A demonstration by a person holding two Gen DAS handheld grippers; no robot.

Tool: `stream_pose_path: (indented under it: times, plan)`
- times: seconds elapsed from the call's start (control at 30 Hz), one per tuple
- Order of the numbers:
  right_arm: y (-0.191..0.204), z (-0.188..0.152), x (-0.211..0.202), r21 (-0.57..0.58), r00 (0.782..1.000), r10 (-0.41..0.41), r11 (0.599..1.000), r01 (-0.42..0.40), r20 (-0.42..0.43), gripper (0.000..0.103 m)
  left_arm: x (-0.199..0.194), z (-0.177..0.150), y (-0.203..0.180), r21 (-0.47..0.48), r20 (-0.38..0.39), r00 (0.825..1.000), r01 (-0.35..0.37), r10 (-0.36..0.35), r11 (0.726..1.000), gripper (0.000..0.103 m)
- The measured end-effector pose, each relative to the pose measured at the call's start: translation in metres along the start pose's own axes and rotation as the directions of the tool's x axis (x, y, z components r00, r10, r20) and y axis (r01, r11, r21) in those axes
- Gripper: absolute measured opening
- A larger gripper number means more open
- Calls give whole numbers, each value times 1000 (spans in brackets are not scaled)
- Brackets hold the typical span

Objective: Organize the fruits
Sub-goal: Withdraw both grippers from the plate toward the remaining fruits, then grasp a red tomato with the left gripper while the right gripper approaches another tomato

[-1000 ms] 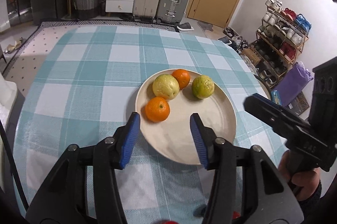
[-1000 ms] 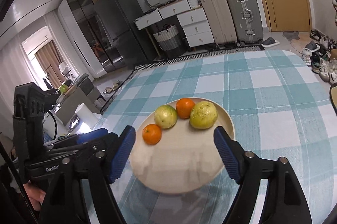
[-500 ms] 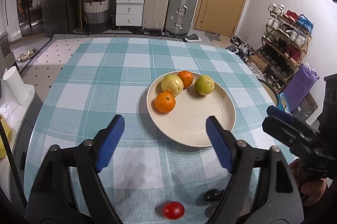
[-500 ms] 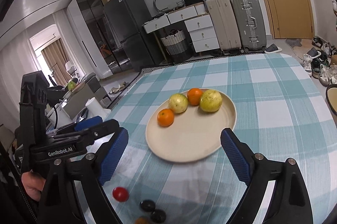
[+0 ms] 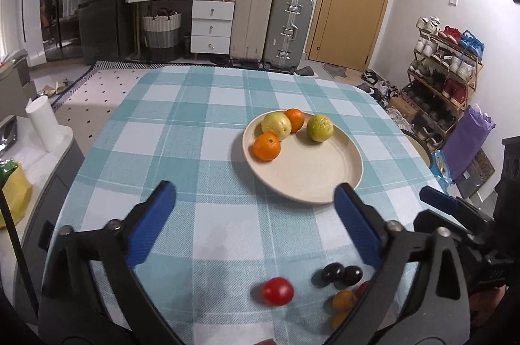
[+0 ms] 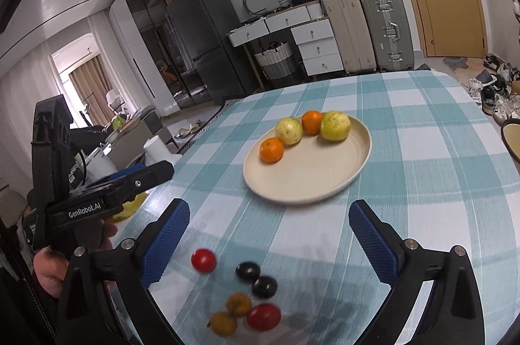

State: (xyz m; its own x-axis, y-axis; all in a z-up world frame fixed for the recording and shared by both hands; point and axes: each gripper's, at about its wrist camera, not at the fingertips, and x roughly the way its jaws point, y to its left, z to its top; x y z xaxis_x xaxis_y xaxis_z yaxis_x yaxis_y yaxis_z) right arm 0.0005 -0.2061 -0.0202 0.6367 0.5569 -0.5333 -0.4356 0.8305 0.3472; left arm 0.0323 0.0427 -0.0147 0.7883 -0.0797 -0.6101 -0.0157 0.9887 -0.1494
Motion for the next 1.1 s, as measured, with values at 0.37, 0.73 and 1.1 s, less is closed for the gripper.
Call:
stream_pose_path:
  times: [0.37,0.73,1.1]
  plan:
    - [2,-28,-12,11,1000,-11,1000,11,-14,103,-6,-34,8,3,-48,999,-5,5,1000,102]
    - [0,-49,-16,17,1000,5,1000,-5,-31,103,19,-70,5,23,-165,984,69,-64,997,102]
    - [1,-61,-11,16,999,10,1000,-9,-50,103,41,-85,4,8,-234,968,98,-93,995,102]
